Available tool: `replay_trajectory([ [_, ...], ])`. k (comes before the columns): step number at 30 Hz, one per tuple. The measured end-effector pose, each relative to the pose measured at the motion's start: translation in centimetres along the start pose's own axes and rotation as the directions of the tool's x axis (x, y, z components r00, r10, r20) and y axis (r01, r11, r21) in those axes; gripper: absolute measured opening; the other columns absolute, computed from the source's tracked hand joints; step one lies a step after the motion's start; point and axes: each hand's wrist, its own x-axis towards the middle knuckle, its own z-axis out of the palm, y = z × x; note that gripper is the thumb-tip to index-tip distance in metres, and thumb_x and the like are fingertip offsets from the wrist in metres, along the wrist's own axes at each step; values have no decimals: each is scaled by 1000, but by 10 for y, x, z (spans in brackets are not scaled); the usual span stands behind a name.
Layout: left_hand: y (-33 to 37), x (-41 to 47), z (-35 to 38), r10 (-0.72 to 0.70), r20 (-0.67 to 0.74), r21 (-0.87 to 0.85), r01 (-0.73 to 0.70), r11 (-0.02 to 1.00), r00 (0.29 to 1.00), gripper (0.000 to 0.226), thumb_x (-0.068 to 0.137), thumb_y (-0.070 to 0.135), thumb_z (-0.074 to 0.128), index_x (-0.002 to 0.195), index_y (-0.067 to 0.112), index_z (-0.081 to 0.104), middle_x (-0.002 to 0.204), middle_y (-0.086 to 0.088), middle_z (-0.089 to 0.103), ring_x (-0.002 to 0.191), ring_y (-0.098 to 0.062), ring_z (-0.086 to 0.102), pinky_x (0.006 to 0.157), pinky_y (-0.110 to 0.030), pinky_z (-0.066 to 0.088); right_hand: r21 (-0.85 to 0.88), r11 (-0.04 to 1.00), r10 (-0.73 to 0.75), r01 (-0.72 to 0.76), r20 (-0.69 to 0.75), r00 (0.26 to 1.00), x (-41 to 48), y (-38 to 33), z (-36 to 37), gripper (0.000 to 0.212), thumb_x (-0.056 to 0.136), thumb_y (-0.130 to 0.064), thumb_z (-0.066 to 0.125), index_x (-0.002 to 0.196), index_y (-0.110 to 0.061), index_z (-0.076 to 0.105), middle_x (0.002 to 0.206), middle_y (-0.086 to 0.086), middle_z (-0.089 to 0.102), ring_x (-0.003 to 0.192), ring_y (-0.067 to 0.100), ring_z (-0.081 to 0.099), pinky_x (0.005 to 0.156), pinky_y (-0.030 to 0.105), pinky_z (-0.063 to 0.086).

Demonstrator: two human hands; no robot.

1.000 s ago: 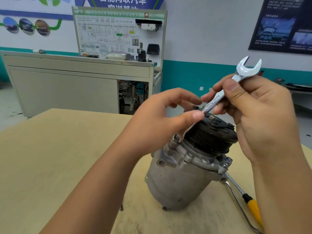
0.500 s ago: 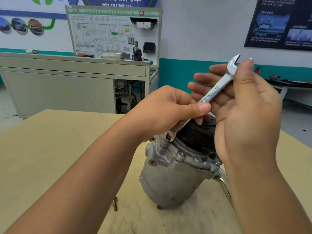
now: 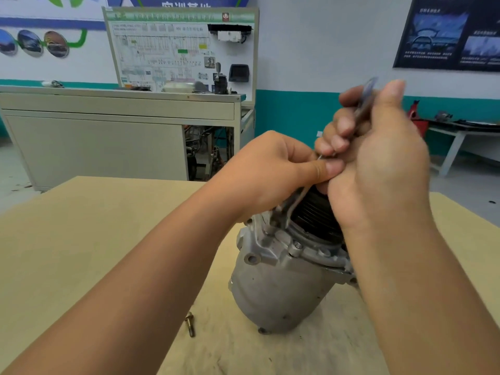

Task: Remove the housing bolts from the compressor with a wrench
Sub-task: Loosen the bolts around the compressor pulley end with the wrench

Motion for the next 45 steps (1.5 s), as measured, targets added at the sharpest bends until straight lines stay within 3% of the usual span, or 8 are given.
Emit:
replay_trajectory([
  [3,0,-2,-3,-8,80,43,4,999,997,32,76,50,58,65,24,74,87,-20,69,90,-30,64,102,-50,42,-33,977,212,-210,78,974,7,-8,-3,47,103,-37,29,74,-9,54,44,-6,38,37,6,36,40,16,36],
  [6,1,0,-7,12,52,27,-13,1000,999,28,78,45,57,66,24,72,79,-5,72,85,-22,66,98,-43,46,-30,991,132,-129,166,977,9,-14,0,45,103,-36,26,78,-10,52,46,-6,37,42,7,36,45,18,38],
  [9,5,1,-12,41,34,-5,-41,999,999,26,86,41,59,67,26,70,67,10,67,67,-3,59,74,-26,48,60,998,5,-18,199,980,8,-18,6,45,104,-35,23,79,-10,50,47,-5,38,45,8,35,47,19,38],
  [19,3,-3,-11,35,36,130,-40,991,999,25,92,38,58,73,29,72,94,-29,63,74,-17,48,73,-41,47,36,992,-123,121,77,989,-3,-2,3,42,104,-34,24,80,-10,49,49,-5,39,46,8,37,50,20,38],
  [31,-2,-2,-10,34,24,107,-36,994,999,31,91,40,58,63,34,71,72,-25,51,64,-21,39,64,-30,33,46,992,-119,116,67,991,-4,3,-2,44,104,-35,23,79,-10,49,48,-5,40,47,8,38,52,19,39],
  [36,-7,-1,-15,16,75,35,-18,999,997,29,96,32,52,80,24,74,93,-9,73,97,-27,66,99,-45,46,49,990,120,-131,176,977,9,-6,-6,44,102,-39,25,78,-14,51,51,-7,41,46,6,38,51,17,41],
  [41,-12,1,-15,8,74,-9,-7,1000,997,26,95,30,52,79,24,71,91,-2,74,98,-16,66,103,-41,43,13,975,214,-220,188,959,15,-9,-4,40,103,-40,26,84,-14,50,51,-6,37,45,7,35,49,18,39],
  [45,-17,1,-11,6,6,-63,-6,998,1000,24,91,34,57,74,21,69,88,-8,71,92,-18,65,102,-48,43,-192,975,143,-111,161,977,15,-6,-4,46,100,-47,29,89,-12,55,59,-4,46,52,9,47,54,22,45],
])
